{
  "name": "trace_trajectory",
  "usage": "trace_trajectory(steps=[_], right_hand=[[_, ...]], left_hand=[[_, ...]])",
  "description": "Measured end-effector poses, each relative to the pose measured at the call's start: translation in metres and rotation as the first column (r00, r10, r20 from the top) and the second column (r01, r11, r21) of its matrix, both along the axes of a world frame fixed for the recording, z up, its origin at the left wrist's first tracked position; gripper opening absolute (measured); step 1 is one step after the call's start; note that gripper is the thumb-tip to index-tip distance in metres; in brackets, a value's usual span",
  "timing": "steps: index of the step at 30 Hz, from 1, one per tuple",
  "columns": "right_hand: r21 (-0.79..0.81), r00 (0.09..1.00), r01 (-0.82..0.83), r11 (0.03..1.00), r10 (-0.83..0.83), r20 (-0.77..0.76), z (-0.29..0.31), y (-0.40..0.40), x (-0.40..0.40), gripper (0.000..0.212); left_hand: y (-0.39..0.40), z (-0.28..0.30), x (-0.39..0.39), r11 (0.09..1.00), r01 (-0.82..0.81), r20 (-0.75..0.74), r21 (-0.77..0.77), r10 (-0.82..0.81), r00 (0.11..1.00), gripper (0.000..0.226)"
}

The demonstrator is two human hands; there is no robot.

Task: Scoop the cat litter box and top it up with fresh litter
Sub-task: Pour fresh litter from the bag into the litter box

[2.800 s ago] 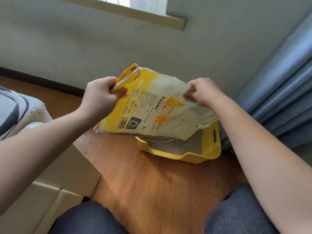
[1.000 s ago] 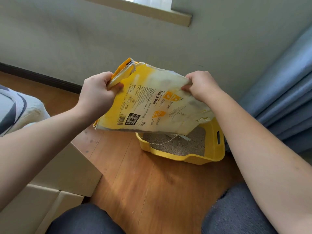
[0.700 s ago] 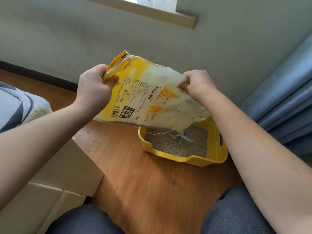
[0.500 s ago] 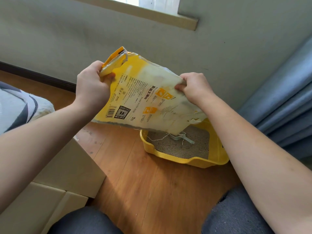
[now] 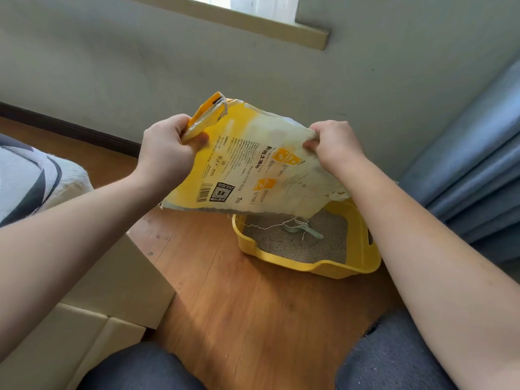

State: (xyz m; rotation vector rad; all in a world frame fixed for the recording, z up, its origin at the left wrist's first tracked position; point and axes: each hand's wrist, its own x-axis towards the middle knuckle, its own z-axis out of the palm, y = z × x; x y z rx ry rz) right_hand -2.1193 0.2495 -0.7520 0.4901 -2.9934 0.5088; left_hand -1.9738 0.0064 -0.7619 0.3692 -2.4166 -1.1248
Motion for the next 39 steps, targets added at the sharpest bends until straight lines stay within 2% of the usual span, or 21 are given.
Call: trace_trajectory(steps=[8, 31, 39], right_hand=[[-0.007, 0.999, 0.019, 1.000, -0.019, -0.026, -0.004, 0.007, 0.002, 0.012], [0.066, 0.998, 0.061, 0.996, -0.062, 0.011, -0.002, 0.012, 0.006, 0.013], [0.057, 0.997, 0.071, 0.996, -0.072, 0.013, 0.000, 0.010, 0.007, 0.015]], left_hand=[[0.008, 0.002, 0.004, 0.999, 0.046, -0.053, 0.002, -0.046, 0.998, 0.013], [0.016, -0.003, 0.007, 0.997, 0.068, -0.056, 0.034, -0.066, 0.996, 0.012], [0.014, -0.004, 0.005, 0.999, 0.048, -0.039, -0.001, -0.048, 0.998, 0.014]])
